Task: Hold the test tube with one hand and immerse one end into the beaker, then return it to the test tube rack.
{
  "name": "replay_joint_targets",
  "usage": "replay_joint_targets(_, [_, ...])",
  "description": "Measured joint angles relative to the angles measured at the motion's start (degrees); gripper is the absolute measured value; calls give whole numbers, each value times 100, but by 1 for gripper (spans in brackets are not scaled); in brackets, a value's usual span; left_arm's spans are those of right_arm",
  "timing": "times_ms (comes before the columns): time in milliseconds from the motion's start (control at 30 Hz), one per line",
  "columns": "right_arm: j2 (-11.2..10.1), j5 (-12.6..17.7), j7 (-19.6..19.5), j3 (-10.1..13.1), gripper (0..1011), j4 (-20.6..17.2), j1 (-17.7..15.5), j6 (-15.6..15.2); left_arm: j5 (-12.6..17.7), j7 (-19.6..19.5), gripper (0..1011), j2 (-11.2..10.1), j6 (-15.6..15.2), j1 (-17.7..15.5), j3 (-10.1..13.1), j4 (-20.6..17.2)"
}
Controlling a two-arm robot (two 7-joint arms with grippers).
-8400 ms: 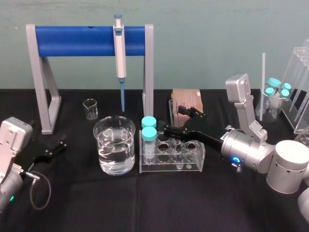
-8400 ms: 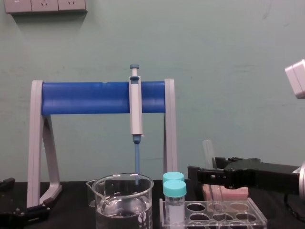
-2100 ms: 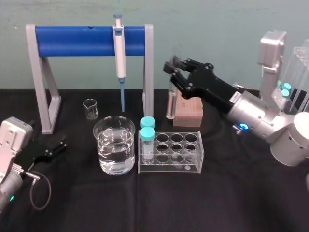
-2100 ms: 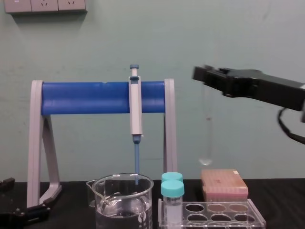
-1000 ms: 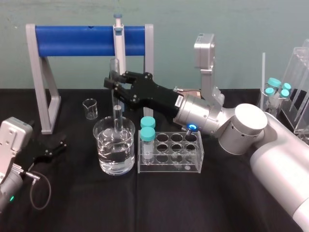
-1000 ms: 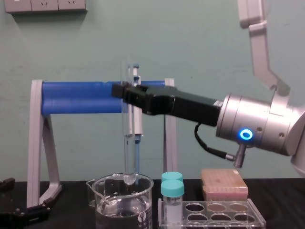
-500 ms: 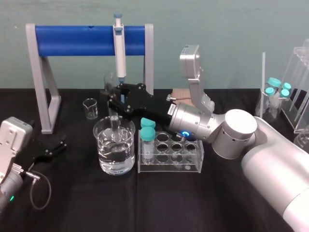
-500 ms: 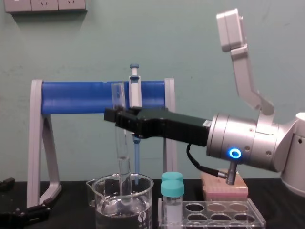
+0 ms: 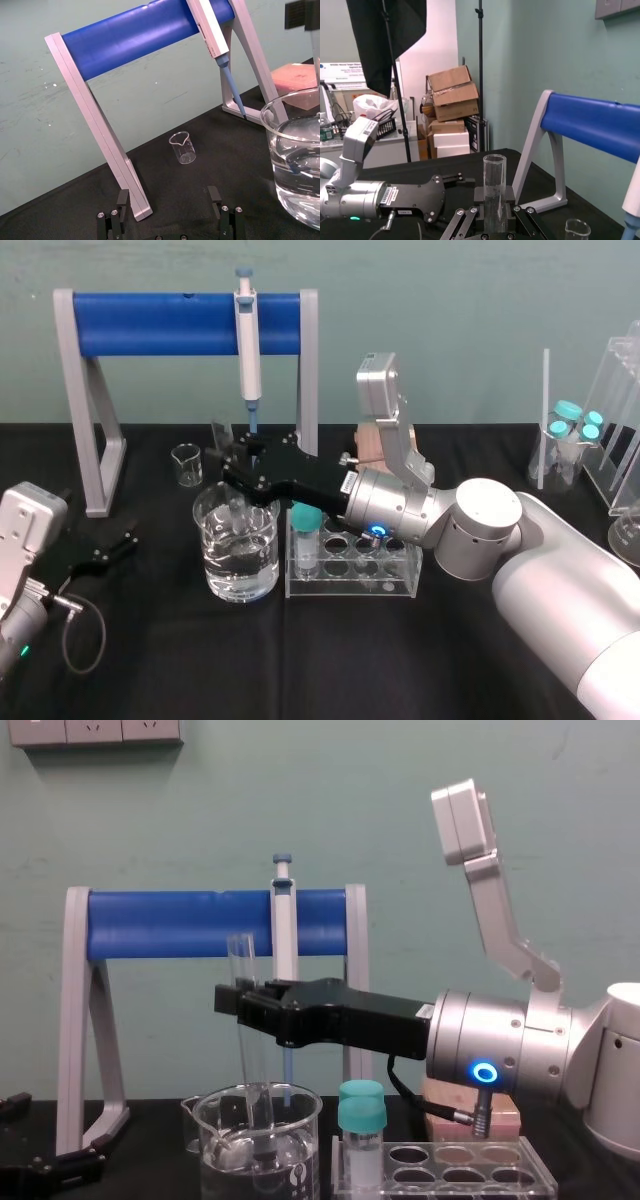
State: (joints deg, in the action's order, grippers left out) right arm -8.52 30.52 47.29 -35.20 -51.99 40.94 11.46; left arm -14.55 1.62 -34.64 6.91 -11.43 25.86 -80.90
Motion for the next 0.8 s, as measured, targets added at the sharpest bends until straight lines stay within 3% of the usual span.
replay_joint_targets(800, [38, -99, -65, 77, 225, 84, -109, -166, 0, 0, 1000, 0, 0, 0, 0, 0])
